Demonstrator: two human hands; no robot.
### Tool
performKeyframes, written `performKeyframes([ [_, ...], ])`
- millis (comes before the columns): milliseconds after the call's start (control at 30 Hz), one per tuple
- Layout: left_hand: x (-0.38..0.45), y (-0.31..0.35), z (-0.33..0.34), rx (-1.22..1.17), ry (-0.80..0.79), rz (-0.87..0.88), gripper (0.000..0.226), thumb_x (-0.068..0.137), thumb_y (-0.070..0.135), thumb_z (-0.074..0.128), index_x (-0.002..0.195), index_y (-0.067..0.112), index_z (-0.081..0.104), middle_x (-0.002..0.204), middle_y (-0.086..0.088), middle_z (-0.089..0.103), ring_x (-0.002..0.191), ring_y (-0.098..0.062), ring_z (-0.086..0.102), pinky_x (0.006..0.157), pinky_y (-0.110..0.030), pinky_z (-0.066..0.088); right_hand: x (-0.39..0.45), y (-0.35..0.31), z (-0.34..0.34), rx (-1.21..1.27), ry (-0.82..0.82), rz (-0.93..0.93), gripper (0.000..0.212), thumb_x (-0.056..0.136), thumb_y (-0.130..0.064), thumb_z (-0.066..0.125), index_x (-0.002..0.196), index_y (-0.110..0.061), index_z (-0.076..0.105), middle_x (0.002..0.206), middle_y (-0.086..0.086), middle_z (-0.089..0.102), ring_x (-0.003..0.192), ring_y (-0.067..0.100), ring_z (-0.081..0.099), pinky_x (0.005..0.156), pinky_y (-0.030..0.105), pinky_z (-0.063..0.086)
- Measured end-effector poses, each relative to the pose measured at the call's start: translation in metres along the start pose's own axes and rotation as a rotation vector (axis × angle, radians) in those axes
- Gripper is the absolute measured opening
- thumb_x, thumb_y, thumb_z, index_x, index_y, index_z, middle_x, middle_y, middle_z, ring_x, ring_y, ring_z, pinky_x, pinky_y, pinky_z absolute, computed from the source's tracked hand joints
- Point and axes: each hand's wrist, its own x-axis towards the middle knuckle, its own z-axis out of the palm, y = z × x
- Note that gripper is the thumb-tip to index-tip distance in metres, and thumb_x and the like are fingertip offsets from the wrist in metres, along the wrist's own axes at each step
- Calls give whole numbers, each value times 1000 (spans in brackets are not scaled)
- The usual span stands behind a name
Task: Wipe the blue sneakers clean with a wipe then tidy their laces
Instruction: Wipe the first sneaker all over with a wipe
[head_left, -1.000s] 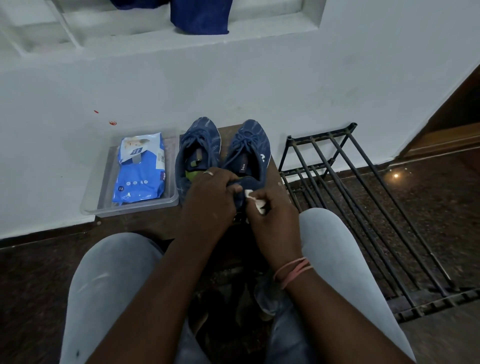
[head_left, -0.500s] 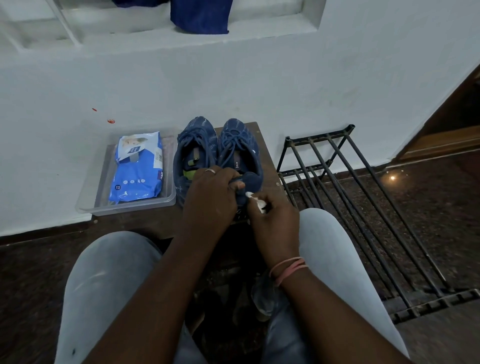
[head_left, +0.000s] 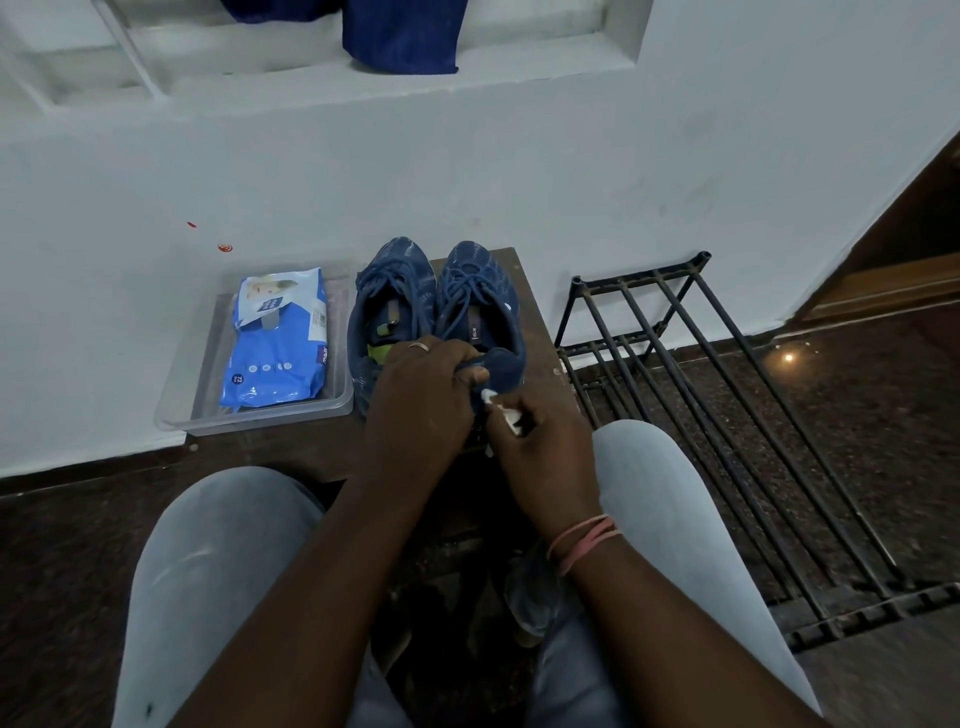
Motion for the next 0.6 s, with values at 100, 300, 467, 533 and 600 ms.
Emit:
performKeyframes([
  [100, -2, 1, 0, 13, -12, 3, 16, 92, 18, 70, 107, 12, 73, 99, -6, 69, 100, -27, 57, 83, -27, 36, 9, 7, -4, 109, 115, 209, 16, 89, -24, 75, 75, -21, 66, 71, -10, 66, 69, 3, 63, 61, 23, 47],
  [300, 6, 9, -3, 8, -157, 2, 45, 90, 56, 58, 110, 16, 67, 101, -1, 66, 106, -24, 53, 93, -37, 39, 16, 8, -9, 267, -19, 188, 9, 89, -15, 72, 82, -20, 74, 78, -4, 72, 76, 14, 69, 71, 36, 58],
  [467, 29, 51, 1, 448, -321, -6, 35, 101, 47, 45, 116, 21, 62, 118, -3, 67, 118, -27, 54, 100, -43, 34, 27, 14, -7, 395, -26, 343, 8, 90, -14, 72, 86, -17, 78, 80, 0, 76, 79, 17, 73, 74, 41, 60],
  [533, 36, 53, 3, 465, -344, 50, 26, 103, 40, 46, 110, 20, 62, 109, -2, 70, 104, -24, 63, 93, -39, 40, 30, 16, -7, 433, -18, 386, 8, 90, -12, 72, 85, -14, 77, 80, 2, 76, 78, 17, 72, 75, 39, 59],
  [600, 43, 46, 2, 301, -437, -13, 24, 103, 34, 48, 108, 18, 65, 103, -3, 72, 96, -24, 67, 90, -38, 48, 34, 18, -10, 423, -13, 378, 7, 89, -11, 72, 84, -13, 77, 81, 3, 76, 81, 18, 73, 78, 39, 60],
])
